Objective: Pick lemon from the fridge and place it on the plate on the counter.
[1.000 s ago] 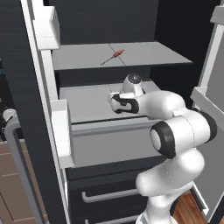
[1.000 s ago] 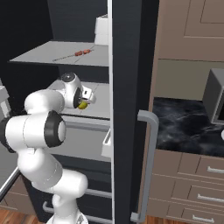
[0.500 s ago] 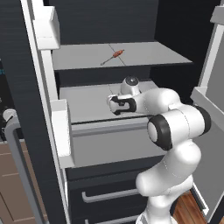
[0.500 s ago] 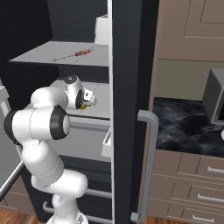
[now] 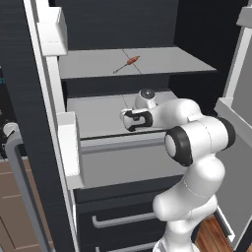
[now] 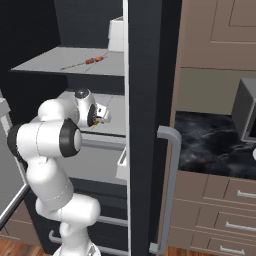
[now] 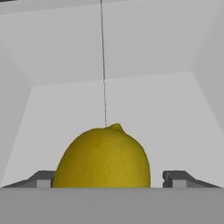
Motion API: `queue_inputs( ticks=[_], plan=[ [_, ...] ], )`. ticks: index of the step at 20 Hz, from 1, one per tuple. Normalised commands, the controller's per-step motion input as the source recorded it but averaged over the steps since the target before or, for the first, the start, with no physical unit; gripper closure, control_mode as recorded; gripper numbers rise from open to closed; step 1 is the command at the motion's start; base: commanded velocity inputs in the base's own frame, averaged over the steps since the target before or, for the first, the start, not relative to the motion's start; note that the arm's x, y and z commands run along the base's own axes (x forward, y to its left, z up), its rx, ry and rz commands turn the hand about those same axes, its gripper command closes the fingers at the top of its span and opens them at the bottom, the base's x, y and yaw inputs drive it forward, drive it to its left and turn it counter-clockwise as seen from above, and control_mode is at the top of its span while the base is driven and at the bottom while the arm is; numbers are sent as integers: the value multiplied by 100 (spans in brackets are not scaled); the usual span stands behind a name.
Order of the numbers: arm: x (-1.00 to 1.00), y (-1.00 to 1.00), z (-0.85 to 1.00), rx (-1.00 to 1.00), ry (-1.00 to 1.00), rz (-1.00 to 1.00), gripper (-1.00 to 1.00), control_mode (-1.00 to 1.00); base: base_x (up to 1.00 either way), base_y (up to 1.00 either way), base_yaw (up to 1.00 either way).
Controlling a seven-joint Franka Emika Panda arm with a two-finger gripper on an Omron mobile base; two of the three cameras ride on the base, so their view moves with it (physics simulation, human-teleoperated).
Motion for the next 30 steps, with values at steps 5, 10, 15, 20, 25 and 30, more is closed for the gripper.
queue_inputs(
  ticks=[5, 10, 15, 20, 25, 30],
  plan=[
    [0, 1, -5, 0, 0, 0, 100, -100, 0, 0, 0],
    [0, 2, 0, 0, 0, 0, 100, -100, 0, 0, 0],
    [-54, -1, 0, 0, -2, 0, 100, -100, 0, 0, 0],
    [-99, 0, 3, 0, -11, 0, 100, -100, 0, 0, 0],
    [-94, 0, 38, 0, -13, 0, 100, -100, 0, 0, 0],
    [-90, -2, 61, 0, -1, 0, 100, -100, 0, 0, 0]
  ],
)
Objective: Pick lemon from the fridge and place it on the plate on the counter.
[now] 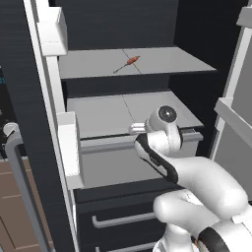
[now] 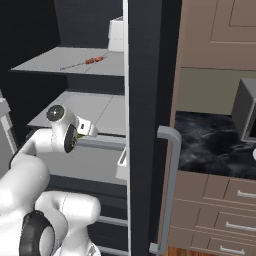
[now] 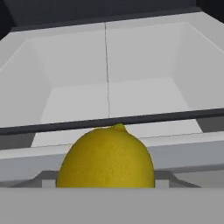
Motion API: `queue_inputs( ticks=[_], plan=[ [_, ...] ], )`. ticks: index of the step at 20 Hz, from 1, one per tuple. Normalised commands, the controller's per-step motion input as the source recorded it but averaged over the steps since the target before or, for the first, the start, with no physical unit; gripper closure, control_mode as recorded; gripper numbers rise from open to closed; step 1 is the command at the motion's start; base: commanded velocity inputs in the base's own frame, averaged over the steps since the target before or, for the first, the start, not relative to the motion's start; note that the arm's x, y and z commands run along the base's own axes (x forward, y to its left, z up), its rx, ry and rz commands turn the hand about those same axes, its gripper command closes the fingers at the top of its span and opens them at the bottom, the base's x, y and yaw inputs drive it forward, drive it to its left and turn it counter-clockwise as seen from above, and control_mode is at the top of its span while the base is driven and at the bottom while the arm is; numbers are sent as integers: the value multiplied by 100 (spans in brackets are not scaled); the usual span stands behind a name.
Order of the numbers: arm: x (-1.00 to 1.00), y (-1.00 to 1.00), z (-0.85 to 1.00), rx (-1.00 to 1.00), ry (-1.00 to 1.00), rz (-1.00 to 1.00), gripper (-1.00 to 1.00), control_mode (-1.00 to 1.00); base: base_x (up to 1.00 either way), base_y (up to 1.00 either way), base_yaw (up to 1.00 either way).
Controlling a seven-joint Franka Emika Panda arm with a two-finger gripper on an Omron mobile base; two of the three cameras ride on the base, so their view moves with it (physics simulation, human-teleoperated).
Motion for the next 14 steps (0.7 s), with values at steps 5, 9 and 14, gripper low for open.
queue_inputs(
  ticks=[5, 9, 14],
  plan=[
    [-89, -2, 66, 0, 4, -1, 100, -100, 0, 0, 0],
    [-66, 0, 52, 0, 14, -4, 100, -100, 0, 0, 0],
    [-31, -8, 50, 0, 31, -1, 100, -100, 0, 0, 0]
  ],
)
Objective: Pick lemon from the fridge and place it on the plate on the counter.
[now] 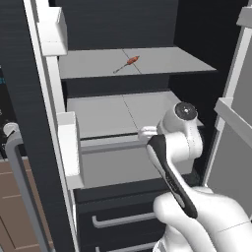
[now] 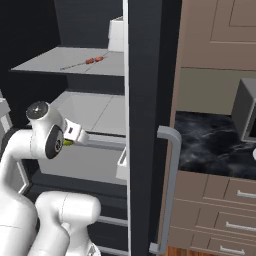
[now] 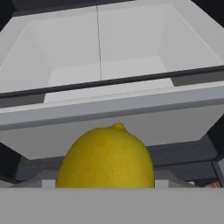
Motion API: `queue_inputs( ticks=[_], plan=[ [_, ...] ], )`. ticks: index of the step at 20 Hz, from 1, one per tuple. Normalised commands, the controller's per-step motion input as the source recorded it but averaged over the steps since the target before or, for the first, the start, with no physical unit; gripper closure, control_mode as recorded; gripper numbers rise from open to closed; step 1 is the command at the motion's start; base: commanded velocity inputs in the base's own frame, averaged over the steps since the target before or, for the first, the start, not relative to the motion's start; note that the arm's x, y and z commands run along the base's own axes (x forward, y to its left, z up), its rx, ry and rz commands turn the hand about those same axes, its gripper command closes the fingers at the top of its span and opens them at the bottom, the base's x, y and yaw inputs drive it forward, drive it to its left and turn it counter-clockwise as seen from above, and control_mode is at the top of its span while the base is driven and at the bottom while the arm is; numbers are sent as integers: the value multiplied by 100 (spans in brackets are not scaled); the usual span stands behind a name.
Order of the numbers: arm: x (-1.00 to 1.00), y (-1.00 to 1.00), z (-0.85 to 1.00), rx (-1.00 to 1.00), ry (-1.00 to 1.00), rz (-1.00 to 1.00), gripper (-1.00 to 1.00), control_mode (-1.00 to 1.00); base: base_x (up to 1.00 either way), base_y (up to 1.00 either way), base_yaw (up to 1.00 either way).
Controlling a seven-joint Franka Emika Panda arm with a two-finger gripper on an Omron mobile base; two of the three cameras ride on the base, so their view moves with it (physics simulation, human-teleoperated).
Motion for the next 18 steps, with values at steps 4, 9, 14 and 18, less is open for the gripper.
queue_inputs(
  ticks=[4, 9, 14, 18],
  plan=[
    [-14, -32, 24, -1, 43, 0, 100, -100, 0, 0, 0],
    [-23, -32, 6, -7, 32, 0, 100, -100, 0, 0, 0],
    [-33, -32, 0, -12, 25, 0, 100, -100, 0, 0, 0],
    [-74, -22, -7, -5, 4, 0, 100, -100, 0, 0, 0]
  ],
)
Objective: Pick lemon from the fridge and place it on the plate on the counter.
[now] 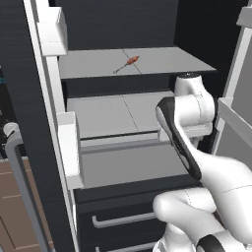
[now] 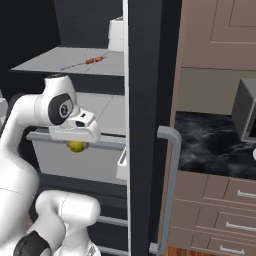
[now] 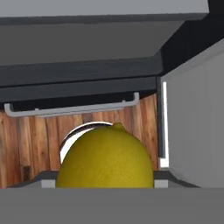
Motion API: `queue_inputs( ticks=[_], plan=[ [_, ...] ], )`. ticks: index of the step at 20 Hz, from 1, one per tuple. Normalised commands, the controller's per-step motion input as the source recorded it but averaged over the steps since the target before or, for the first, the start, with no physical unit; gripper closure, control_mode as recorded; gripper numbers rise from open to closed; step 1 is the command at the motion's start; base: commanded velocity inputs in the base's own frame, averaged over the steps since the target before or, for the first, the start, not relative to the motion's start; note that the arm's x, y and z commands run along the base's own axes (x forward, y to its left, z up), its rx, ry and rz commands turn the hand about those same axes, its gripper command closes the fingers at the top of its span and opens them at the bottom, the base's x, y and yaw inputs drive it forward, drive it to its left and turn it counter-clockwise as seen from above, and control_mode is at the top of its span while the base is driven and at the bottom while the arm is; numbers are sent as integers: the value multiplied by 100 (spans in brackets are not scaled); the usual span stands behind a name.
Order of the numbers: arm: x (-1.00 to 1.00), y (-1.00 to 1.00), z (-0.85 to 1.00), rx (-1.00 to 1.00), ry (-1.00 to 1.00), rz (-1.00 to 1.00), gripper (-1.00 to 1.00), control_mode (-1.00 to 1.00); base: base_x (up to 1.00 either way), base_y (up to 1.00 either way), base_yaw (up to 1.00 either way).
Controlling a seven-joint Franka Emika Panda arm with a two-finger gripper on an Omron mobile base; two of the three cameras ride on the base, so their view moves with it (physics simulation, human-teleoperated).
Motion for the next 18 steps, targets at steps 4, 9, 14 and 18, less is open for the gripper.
queue_inputs(
  ticks=[4, 9, 14, 18],
  plan=[
    [-24, -6, -7, 19, 12, 0, 100, -100, 0, 0, 0],
    [-20, 0, 0, 10, -10, 0, 100, -100, 0, 0, 0],
    [-25, 0, 0, -4, -19, 0, 100, -100, 0, 0, 0],
    [-15, 0, 0, -11, -18, 0, 100, -100, 0, 0, 0]
  ],
)
